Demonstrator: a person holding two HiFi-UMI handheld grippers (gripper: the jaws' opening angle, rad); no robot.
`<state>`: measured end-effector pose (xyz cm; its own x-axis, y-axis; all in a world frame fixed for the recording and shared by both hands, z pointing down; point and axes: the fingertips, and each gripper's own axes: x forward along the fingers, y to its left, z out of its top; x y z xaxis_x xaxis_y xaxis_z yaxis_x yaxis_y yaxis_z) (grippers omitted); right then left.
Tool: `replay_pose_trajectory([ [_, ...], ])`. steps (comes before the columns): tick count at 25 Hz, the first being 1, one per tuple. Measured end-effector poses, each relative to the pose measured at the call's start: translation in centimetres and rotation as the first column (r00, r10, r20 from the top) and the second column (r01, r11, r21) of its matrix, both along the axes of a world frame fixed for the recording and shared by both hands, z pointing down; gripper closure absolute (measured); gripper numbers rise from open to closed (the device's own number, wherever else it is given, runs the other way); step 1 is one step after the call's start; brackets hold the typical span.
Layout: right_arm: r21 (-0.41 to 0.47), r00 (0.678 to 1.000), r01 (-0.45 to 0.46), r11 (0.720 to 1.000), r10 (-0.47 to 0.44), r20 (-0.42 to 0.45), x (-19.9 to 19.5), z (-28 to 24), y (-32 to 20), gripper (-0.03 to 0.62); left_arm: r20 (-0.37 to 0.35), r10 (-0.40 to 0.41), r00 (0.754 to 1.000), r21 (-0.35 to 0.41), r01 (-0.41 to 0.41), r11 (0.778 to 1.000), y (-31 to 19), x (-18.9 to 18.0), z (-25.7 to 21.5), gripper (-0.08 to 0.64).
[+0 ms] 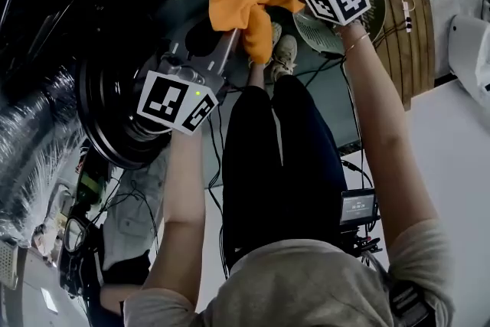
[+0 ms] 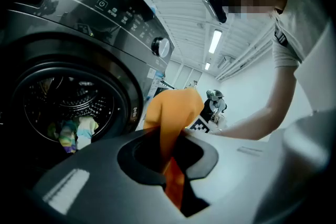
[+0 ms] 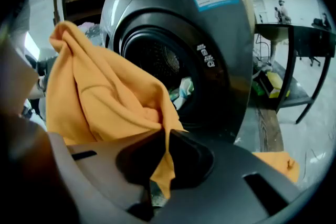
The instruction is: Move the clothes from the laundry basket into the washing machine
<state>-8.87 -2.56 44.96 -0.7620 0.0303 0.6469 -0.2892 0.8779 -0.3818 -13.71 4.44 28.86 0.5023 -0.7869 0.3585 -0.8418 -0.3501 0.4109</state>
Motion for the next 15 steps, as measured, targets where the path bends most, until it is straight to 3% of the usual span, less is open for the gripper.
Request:
replay_pose_trajectory([
  [8, -0.014, 0.965, -0.181, 0.983, 0.181, 0.191, 0.5, -8.0, 0.5, 0.566, 0.081, -0.049, 0.995, -0.070, 0.054, 0.996, -0.3, -1.6, 3.9, 0.504],
  [11, 0.002, 0.950, -0.188, 0.982, 0.181, 0.255, -1.0, -11.1, 1.4, 0.566, 0.061, -0.028, 0.998, -0.084, 0.033, 0.996, -0.4, -1.2, 5.0, 0.396],
  [15, -0.056, 0.925, -0.164, 0.985, 0.174, 0.337, -4.0, -14.1, 2.9, 0.566, 0.065, 0.008, 0.998, -0.083, -0.003, 0.997, -0.7, -1.3, 6.5, 0.283],
])
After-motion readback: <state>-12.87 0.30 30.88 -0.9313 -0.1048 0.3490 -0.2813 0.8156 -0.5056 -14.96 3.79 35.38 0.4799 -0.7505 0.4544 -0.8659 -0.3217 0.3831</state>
